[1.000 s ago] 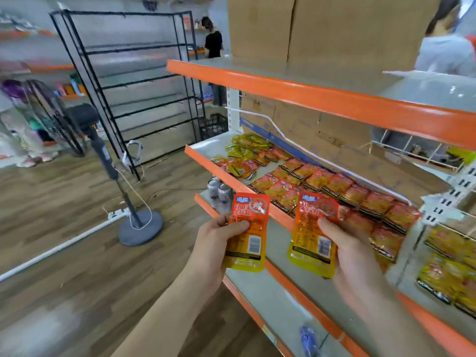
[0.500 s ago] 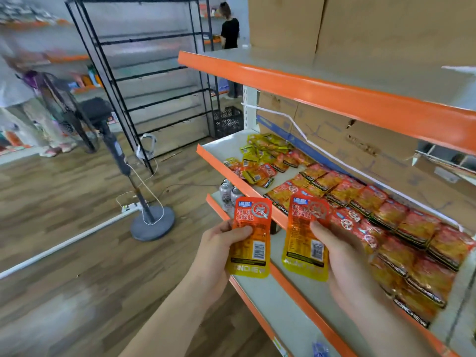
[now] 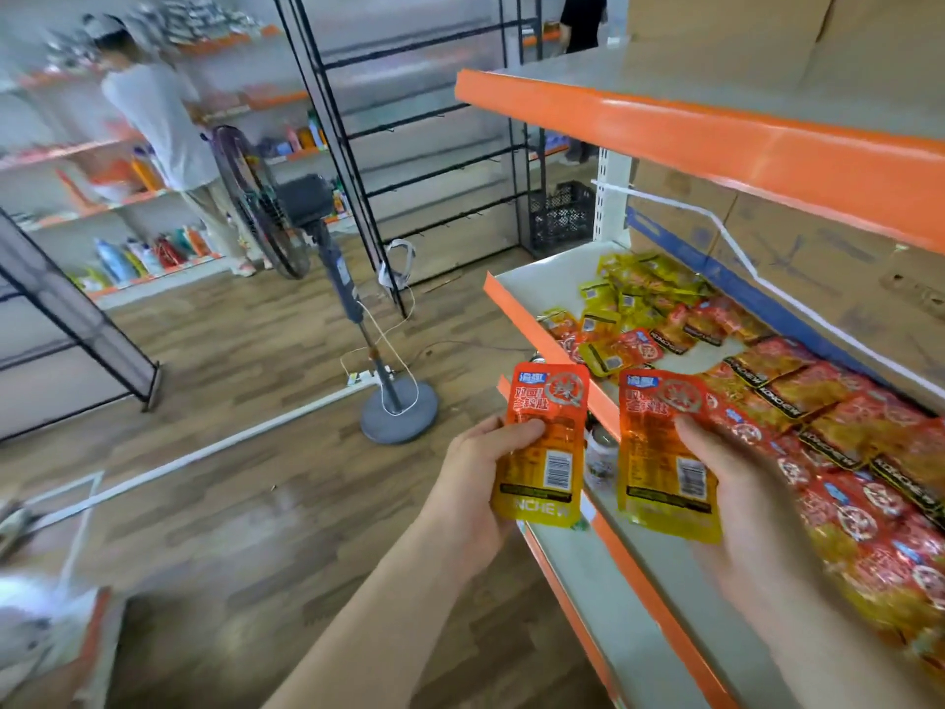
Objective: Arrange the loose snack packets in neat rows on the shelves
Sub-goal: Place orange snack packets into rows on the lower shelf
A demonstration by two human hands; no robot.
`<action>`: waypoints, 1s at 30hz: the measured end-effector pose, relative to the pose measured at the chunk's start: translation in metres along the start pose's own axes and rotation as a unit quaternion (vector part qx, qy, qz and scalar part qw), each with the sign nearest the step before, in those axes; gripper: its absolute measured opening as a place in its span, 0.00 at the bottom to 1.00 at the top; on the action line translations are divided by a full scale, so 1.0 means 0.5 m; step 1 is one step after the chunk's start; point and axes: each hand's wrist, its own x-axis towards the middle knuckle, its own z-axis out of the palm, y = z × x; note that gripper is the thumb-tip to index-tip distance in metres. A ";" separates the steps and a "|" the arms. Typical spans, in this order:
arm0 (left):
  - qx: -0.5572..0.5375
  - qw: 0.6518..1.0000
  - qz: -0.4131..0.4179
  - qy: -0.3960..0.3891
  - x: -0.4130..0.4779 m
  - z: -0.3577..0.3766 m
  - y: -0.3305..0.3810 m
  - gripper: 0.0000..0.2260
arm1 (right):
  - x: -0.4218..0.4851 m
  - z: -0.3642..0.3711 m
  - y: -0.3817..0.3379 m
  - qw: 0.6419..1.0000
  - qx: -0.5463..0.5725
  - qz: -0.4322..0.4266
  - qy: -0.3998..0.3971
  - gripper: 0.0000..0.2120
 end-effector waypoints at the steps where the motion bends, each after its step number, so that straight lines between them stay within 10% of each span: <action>1: -0.004 1.000 -0.003 0.000 0.005 -0.002 0.002 0.04 | 0.007 0.003 0.000 1.000 -0.002 0.006 -0.004 0.09; 21: -0.128 0.956 -0.073 -0.253 0.344 -0.021 0.154 0.15 | 0.196 0.179 -0.095 0.951 0.304 0.030 0.058 0.27; 30: -0.187 0.920 -0.142 -0.314 0.470 -0.063 0.201 0.23 | 0.276 0.244 -0.070 0.964 0.265 0.009 0.020 0.30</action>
